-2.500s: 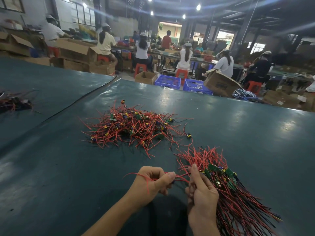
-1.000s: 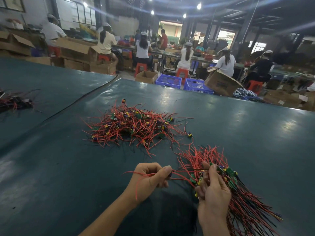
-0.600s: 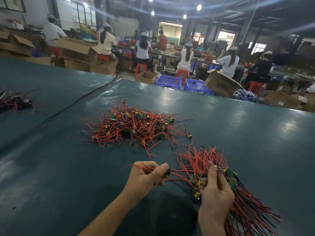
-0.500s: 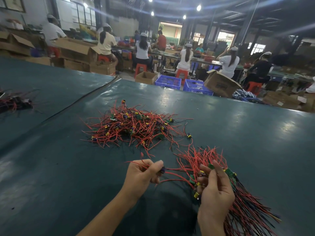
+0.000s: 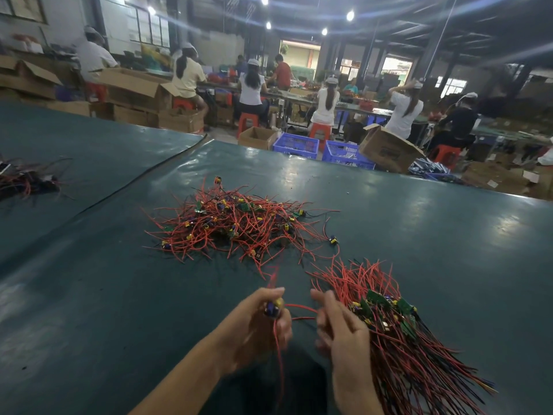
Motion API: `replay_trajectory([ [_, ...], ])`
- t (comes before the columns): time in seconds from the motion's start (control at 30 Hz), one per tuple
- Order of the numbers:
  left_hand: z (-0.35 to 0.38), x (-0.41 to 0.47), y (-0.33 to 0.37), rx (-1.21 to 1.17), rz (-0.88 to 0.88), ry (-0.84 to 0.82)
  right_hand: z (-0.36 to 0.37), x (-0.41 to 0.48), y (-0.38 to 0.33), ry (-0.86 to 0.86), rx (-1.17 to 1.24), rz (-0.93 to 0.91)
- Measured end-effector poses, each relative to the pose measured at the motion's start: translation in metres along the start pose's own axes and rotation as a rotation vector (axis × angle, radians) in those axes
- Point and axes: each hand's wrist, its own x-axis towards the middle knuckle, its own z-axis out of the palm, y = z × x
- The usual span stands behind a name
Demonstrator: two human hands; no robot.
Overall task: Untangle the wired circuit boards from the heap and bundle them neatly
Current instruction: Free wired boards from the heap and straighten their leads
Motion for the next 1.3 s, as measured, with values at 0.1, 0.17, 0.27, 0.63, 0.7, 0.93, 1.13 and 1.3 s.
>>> replay_trajectory([
  [0.1,0.006,-0.002,-0.006,0.077,-0.133,-0.053,0.014,-0.010,0.006,-0.169,-0.044,0.050],
  [0.17,0.006,-0.002,-0.006,0.103,-0.215,-0.054,0.019,-0.012,0.007,-0.188,-0.008,0.103],
  [0.27,0.006,0.001,-0.005,0.153,-0.255,-0.048,0.020,-0.009,0.005,-0.141,0.044,0.109],
  [0.63,0.004,0.000,-0.012,-0.332,-0.033,-0.387,0.015,-0.001,0.008,0.121,0.284,0.185],
  [0.7,0.006,0.003,-0.020,-0.310,0.052,-0.306,0.016,-0.003,0.008,0.142,0.271,0.167],
  [0.93,0.010,0.012,-0.032,0.102,0.316,0.052,0.016,-0.003,0.005,0.220,0.251,0.067],
  [1.13,0.012,0.008,-0.027,0.486,0.504,0.171,0.024,-0.010,0.007,0.127,0.106,-0.002],
  [1.3,0.011,0.006,-0.023,0.552,0.500,0.200,0.023,-0.009,0.003,0.185,0.174,0.092],
])
